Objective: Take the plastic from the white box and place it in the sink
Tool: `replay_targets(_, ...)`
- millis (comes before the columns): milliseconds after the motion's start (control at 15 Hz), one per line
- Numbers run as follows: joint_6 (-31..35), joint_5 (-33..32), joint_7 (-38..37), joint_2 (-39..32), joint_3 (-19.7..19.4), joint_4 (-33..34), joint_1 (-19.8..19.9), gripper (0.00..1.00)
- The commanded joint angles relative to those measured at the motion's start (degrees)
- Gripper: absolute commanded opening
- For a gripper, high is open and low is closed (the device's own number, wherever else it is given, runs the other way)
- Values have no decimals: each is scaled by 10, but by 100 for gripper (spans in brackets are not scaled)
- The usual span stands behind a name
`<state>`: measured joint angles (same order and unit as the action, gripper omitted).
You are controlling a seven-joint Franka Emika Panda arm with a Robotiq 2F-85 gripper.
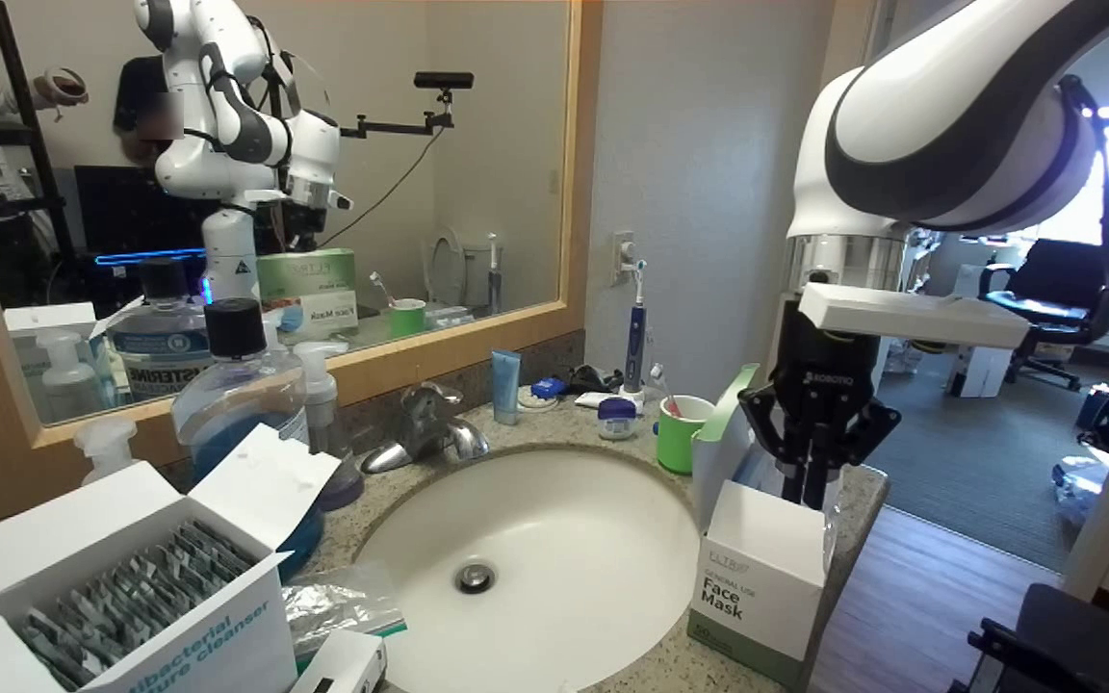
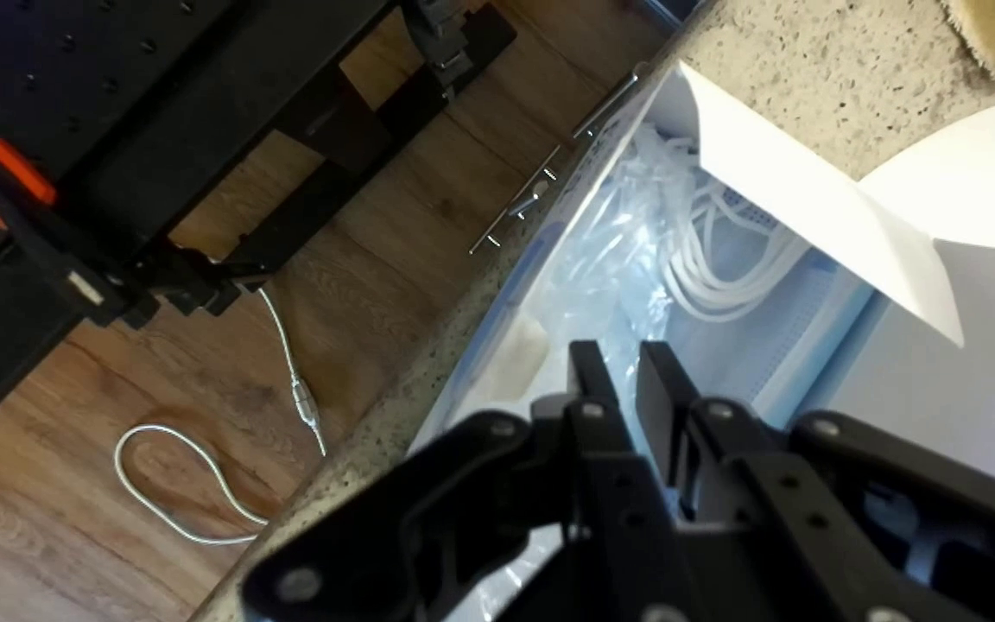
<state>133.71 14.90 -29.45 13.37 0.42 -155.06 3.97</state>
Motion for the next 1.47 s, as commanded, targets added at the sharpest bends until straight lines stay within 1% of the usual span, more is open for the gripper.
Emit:
replay_targets(0,-11,15,10,-5,-3,2,-4,49)
replay_targets(67,-12,15,10,-6,-4,2,-4,52)
replay_targets(133,-12,15,10,-6,-4,2,-3,52)
replay_targets(200,-12,15,10,-7,-4,2,-3,45)
replay_targets(267,-12,15,11,-7,-4,2,-3,28)
replay_targets(333,-12,15,11,-9,-4,3,-3,25)
replay_targets(400,-12,15,11,-9,-4,4,-4,19)
replay_targets(467,-13,13,10,-9,-4,4,-3,9)
replay_targets(533,-13,14,11,-9,-4,4,-4,2)
replay_targets(600,-12,13,11,-9,-3,3,-4,0)
replay_targets(933,-15,12,12,-7,-1,4,-6,0)
replay_targets(1400,-15,-13,-20,41,11,-12,-3,0)
